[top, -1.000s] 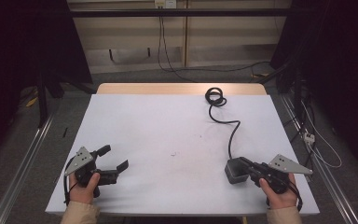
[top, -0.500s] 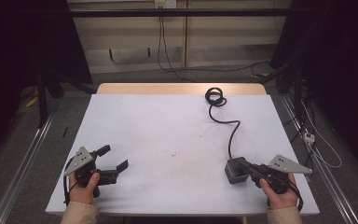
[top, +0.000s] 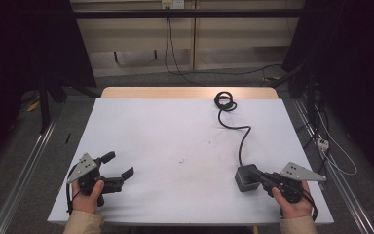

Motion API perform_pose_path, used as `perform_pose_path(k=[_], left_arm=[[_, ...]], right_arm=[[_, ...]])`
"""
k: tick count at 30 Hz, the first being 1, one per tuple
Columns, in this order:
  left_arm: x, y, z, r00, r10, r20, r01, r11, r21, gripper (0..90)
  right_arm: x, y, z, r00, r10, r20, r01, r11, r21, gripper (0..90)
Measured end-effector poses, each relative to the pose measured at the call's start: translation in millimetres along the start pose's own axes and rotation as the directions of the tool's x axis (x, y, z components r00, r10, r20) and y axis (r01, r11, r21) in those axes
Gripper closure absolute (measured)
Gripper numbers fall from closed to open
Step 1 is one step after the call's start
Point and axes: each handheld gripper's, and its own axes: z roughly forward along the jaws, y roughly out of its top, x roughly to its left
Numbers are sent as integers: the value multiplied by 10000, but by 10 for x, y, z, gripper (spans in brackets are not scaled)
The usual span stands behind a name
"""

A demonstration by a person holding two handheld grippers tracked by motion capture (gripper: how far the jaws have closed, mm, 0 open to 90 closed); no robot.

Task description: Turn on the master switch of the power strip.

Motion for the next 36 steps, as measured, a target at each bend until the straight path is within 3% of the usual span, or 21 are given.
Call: perform_pose_path(k=[36], left_arm=[[0,-10,9,10000,-12,2,12,10000,83,38]], right_arm=[[-24,-36,-50,9997,-194,-136,196,9997,130,900]])
